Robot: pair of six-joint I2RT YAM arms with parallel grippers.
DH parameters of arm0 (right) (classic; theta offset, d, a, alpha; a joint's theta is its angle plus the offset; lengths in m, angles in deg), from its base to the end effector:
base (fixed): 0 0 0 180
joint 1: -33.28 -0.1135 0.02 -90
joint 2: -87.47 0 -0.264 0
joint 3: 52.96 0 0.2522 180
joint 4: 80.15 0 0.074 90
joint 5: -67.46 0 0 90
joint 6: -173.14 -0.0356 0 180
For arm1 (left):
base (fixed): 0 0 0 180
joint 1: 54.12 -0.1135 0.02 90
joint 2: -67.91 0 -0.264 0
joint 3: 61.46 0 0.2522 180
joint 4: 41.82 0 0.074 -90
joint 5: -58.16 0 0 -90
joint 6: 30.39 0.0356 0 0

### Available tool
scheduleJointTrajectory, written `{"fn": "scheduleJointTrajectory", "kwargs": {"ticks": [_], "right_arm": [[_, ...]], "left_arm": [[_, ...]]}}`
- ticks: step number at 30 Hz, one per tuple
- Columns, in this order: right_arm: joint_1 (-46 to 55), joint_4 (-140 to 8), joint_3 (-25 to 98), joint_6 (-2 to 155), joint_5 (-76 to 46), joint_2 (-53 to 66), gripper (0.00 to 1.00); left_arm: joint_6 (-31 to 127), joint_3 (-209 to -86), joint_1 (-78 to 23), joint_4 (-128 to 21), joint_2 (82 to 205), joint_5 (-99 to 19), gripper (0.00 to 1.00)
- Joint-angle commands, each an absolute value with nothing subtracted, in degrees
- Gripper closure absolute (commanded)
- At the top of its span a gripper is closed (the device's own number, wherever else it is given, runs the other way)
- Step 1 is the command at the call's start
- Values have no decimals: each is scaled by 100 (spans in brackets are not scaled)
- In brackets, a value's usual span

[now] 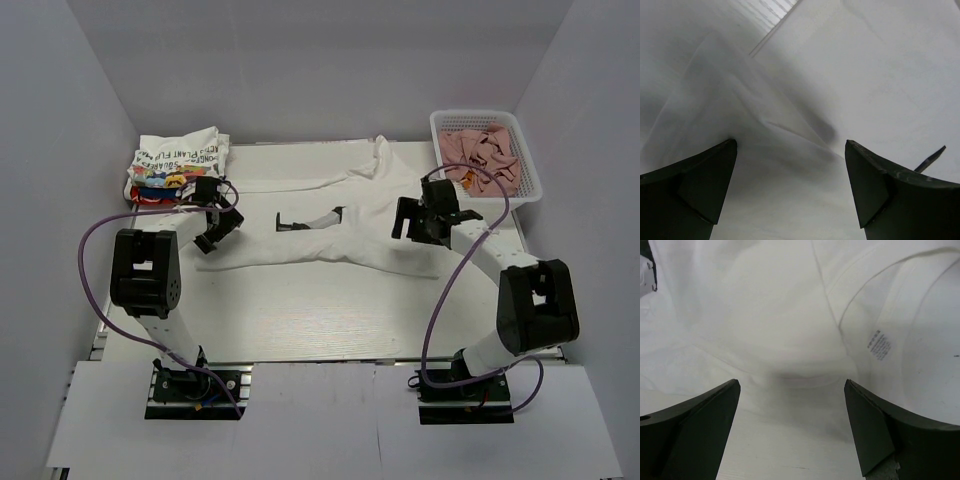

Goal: Fold and stack the t-shirts
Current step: Fold the flattened tshirt in 1/3 of the way

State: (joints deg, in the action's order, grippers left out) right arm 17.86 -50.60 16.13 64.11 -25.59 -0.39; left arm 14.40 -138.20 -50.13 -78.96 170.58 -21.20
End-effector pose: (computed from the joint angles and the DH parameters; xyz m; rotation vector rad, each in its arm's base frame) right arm 0.3107 0.0837 0.2143 0.1009 2.4214 0.2116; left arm 0.3537 -0.0181 0.1636 -0.9839 2.4491 -0.0396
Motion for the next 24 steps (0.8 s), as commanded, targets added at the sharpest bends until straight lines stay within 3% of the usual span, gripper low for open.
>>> {"fn": "scheduleJointTrajectory", "kwargs": {"ticks": [1, 16, 20, 21, 23, 24], "right_arm": [[1877, -5154, 1748, 6635, -2799, -50, 10], [1974, -5013, 2224, 7233, -2316, -1132, 11], [1957, -4873, 2206, 7189, -2017, -1071, 25], [1974, -4864, 2215, 7206, -1930, -1062, 44], [1966, -4776, 2232, 7154, -1964, -1053, 56], [1966, -4758, 2241, 7128, -1930, -1044, 67]], "left_arm": [[1532, -13569, -5122, -8679, 17364, -1514, 0], [1698, -13798, -5052, -8713, 17496, -1470, 0], [1698, -13798, -5052, -8714, 17496, -1417, 0], [1698, -13798, -5052, -8714, 17496, -1417, 0], [1698, -13798, -5052, -8714, 17496, -1364, 0], [1698, -13798, -5052, -8714, 17496, -1364, 0]]}}
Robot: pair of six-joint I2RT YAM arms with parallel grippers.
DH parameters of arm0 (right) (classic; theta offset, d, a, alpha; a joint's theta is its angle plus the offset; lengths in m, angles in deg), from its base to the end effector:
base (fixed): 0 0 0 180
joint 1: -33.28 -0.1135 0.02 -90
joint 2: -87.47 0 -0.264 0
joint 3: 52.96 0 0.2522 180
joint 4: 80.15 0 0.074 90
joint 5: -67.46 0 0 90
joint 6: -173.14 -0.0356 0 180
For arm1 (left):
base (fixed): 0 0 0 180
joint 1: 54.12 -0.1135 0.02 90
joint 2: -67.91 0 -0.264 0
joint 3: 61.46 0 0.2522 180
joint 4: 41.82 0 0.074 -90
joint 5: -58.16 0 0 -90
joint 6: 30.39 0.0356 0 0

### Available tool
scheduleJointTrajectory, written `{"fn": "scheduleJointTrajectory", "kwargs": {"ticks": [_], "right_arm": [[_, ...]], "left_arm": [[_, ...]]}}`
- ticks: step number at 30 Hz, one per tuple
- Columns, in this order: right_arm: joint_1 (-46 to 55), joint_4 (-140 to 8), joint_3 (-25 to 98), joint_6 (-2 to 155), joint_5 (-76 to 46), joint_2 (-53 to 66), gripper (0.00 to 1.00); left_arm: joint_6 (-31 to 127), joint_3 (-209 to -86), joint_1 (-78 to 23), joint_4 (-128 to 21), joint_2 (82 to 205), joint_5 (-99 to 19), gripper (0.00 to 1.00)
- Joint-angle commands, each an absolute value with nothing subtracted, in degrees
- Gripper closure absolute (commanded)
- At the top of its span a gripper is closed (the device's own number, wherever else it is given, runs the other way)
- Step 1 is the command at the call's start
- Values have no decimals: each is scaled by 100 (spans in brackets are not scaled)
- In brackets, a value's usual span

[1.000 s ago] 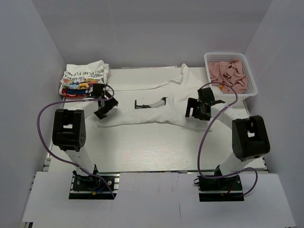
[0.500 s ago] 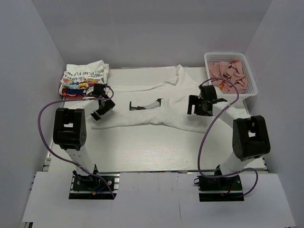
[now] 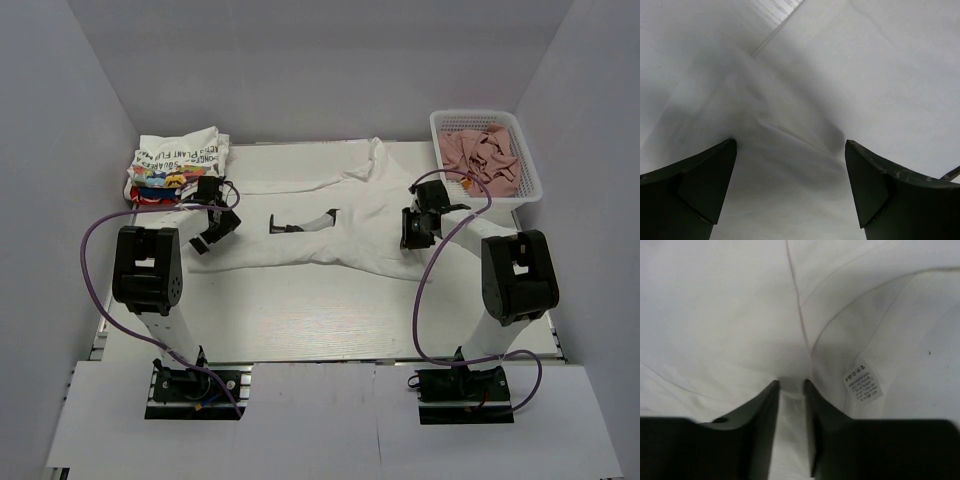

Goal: Fold and stack the t-shirts
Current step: Fold the flattened tshirt in 1/3 of the way

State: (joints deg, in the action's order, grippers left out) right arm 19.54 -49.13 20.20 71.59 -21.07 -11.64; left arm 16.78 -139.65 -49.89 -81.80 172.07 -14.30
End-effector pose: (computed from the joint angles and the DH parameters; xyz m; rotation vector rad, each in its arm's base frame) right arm 0.3381 0.0836 0.1719 -0.0591 2.5767 0.1996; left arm 0.3551 -0.0155 0.1605 -0.9523 2.4575 0.1486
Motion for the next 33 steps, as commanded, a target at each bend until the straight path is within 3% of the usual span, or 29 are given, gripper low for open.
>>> {"fn": "scheduleJointTrajectory", "kwargs": {"ticks": [1, 3, 5, 8, 18, 20, 21, 22, 33], "right_arm": [[1957, -4750, 2250, 7162, -1894, -1018, 74], [1966, -4750, 2250, 7189, -1859, -992, 80], [1966, -4732, 2259, 7198, -1841, -974, 80], [1974, -4784, 2250, 7242, -1797, -939, 100], [1948, -4891, 2347, 7409, -2078, -824, 100], [1983, -4759, 2338, 7339, -2228, -789, 59], [1983, -4628, 2320, 7286, -2228, -763, 43], [1974, -4583, 2137, 7242, -2376, -659, 10], [1974, -4819, 1476, 7373, -1622, -314, 10]], "left_arm": [[1698, -13798, -5052, -8714, 17496, -1364, 0], [1698, -13798, -5052, -8714, 17496, -1364, 0], [1698, -13798, -5052, -8714, 17496, -1364, 0], [1698, -13798, -5052, -8714, 17496, -1364, 0], [1698, -13798, -5052, -8661, 17496, -1364, 0], [1698, -13745, -5104, -8661, 17496, -1416, 0], [1751, -13745, -5104, -8661, 17496, -1417, 0], [1751, -13745, -5104, -8661, 17496, -1417, 0], [1751, -13745, -5104, -8555, 17496, -1575, 0]]}}
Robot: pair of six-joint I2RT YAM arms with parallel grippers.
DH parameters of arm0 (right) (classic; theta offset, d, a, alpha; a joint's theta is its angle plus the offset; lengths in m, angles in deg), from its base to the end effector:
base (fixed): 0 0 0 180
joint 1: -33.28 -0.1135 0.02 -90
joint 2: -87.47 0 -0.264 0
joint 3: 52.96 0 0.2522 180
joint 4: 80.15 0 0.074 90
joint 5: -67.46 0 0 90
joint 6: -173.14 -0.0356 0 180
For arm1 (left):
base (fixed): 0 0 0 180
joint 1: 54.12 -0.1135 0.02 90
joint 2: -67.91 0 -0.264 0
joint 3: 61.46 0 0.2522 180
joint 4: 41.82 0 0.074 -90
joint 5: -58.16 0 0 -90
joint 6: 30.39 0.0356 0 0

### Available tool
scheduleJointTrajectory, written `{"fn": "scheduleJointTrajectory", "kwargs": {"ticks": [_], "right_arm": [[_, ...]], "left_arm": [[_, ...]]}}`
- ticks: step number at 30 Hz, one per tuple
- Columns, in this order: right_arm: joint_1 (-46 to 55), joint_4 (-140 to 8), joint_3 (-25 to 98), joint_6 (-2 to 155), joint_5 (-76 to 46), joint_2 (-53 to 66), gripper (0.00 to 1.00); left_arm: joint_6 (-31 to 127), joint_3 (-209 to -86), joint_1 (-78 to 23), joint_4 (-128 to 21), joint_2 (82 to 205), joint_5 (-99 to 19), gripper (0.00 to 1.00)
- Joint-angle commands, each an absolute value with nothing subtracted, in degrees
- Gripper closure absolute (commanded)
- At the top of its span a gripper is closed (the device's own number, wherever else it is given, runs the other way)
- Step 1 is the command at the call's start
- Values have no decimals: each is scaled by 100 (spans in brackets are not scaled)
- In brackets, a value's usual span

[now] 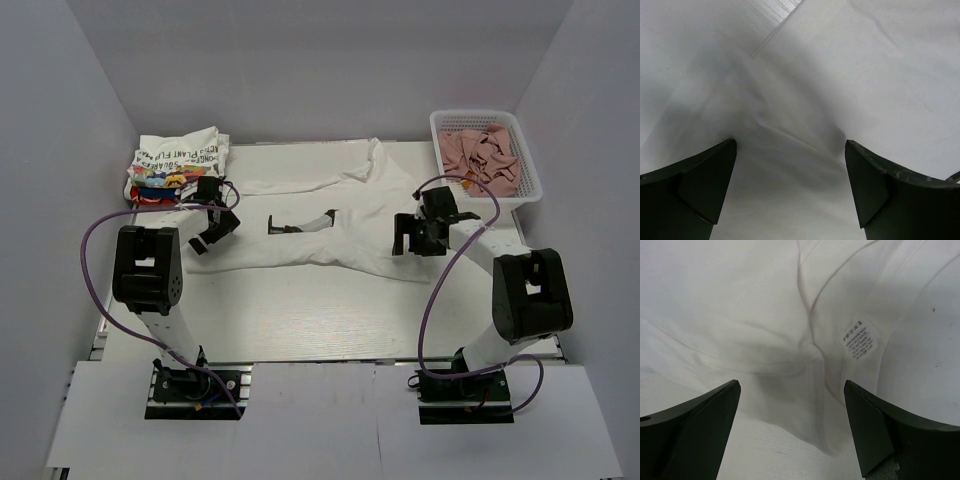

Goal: Fold and stack the t-shirts
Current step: Fold the flattened tshirt in 1/3 of the way

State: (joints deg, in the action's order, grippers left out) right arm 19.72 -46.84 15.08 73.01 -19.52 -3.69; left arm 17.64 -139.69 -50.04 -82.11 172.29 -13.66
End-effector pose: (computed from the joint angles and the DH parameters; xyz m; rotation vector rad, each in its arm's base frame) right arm 0.3086 0.0764 0.1871 -0.0973 2.5678 0.2254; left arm 0.3549 -0.0142 0.1592 -0.9395 2.4659 0.1732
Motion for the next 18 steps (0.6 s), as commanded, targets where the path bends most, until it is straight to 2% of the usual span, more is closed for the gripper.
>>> {"fn": "scheduleJointTrajectory", "kwargs": {"ticks": [1, 3, 5, 7, 9, 11, 12, 15, 18], "right_arm": [[1983, -4828, 1459, 7374, -1630, -323, 11], [1983, -4846, 1503, 7374, -1613, -429, 12], [1966, -4925, 1538, 7374, -1508, -473, 19], [1974, -5004, 1573, 7374, -1385, -482, 40], [1974, -4978, 1617, 7339, -1393, -569, 52], [1974, -4855, 1696, 7338, -1445, -613, 52], [1974, -4829, 1687, 7321, -1602, -657, 47], [1974, -4732, 1679, 7268, -2067, -640, 42], [1974, -4662, 1643, 7268, -2228, -587, 42]], "left_arm": [[1751, -13745, -5104, -8555, 17496, -1575, 0], [1751, -13692, -5104, -8555, 17496, -1575, 0], [1751, -13692, -5104, -8555, 17496, -1575, 0], [1751, -13692, -5104, -8555, 17444, -1575, 0], [1751, -13692, -5104, -8555, 17443, -1575, 0], [1751, -13692, -5104, -8555, 17443, -1575, 0], [1751, -13640, -5104, -8503, 17443, -1575, 0], [1751, -13639, -5104, -8503, 17391, -1575, 0], [1751, -13639, -5104, -8503, 17391, -1628, 0]]}}
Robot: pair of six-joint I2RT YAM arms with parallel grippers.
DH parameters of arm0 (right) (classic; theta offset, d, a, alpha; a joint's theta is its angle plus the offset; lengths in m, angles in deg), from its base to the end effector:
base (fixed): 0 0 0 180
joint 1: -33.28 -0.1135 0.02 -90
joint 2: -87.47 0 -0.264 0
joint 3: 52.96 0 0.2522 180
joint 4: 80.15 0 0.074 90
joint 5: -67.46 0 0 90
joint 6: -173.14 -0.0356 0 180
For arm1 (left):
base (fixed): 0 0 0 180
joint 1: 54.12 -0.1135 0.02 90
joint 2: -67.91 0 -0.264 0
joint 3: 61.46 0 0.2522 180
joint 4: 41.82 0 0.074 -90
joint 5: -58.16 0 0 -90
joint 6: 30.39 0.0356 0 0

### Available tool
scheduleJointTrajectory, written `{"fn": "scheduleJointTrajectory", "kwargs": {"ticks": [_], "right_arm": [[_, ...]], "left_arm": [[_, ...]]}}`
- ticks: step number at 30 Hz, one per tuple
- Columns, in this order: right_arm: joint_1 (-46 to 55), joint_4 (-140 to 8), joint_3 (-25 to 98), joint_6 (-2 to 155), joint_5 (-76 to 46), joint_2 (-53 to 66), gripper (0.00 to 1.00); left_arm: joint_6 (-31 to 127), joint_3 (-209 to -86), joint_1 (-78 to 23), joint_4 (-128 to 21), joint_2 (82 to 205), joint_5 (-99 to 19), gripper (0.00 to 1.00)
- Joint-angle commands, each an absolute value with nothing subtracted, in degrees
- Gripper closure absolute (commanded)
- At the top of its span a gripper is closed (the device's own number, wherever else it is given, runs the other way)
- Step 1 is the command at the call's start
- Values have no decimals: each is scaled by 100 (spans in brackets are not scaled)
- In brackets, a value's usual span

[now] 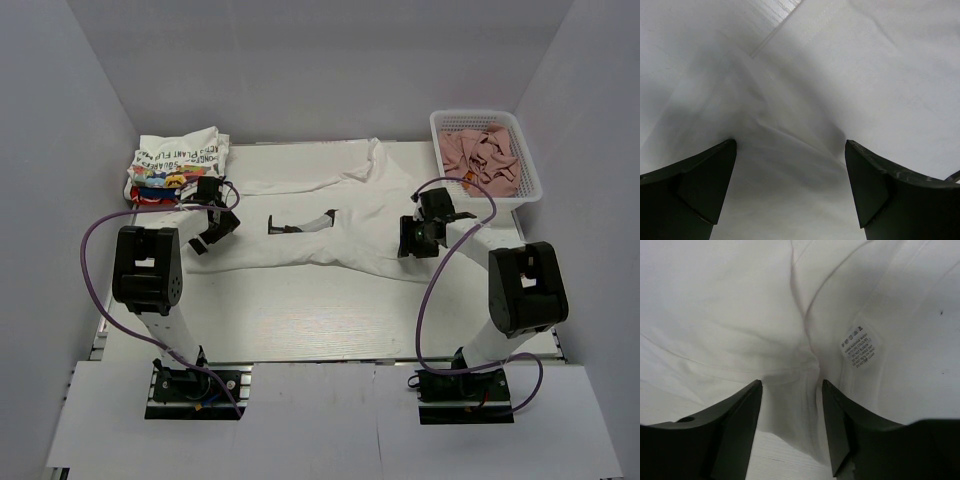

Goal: Fold and stack the t-shirts
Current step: Fold the flattened tshirt in 1/3 of the way

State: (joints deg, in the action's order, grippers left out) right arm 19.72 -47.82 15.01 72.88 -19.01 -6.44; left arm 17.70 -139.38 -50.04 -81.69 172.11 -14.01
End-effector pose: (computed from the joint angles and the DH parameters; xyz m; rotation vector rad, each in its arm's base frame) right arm 0.3129 0.0777 0.1734 -0.0977 2.6009 0.2311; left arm 0.3544 -0.0144 0.1591 -0.9370 2.4650 0.1631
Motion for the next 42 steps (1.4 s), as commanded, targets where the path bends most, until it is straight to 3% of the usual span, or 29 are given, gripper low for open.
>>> {"fn": "scheduleJointTrajectory", "kwargs": {"ticks": [1, 3, 8, 11, 29, 42], "right_arm": [[1974, -4679, 1600, 7286, -2228, -561, 46], [1966, -4697, 1547, 7251, -2228, -543, 54], [1966, -4837, 1476, 7294, -1947, -412, 89], [1957, -4837, 1538, 7321, -1920, -403, 100], [1983, -4697, 2469, 7338, -2720, -525, 100], [2071, -4073, 3603, 7795, -3282, -1825, 100]], "left_arm": [[1751, -13639, -5104, -8503, 17391, -1628, 0], [1751, -13639, -5104, -8503, 17443, -1628, 0], [1751, -13639, -5104, -8503, 17443, -1628, 0], [1804, -13639, -5104, -8503, 17443, -1628, 0], [1804, -13639, -5104, -8503, 17443, -1628, 0], [1751, -13639, -5104, -8608, 17443, -1356, 0]]}}
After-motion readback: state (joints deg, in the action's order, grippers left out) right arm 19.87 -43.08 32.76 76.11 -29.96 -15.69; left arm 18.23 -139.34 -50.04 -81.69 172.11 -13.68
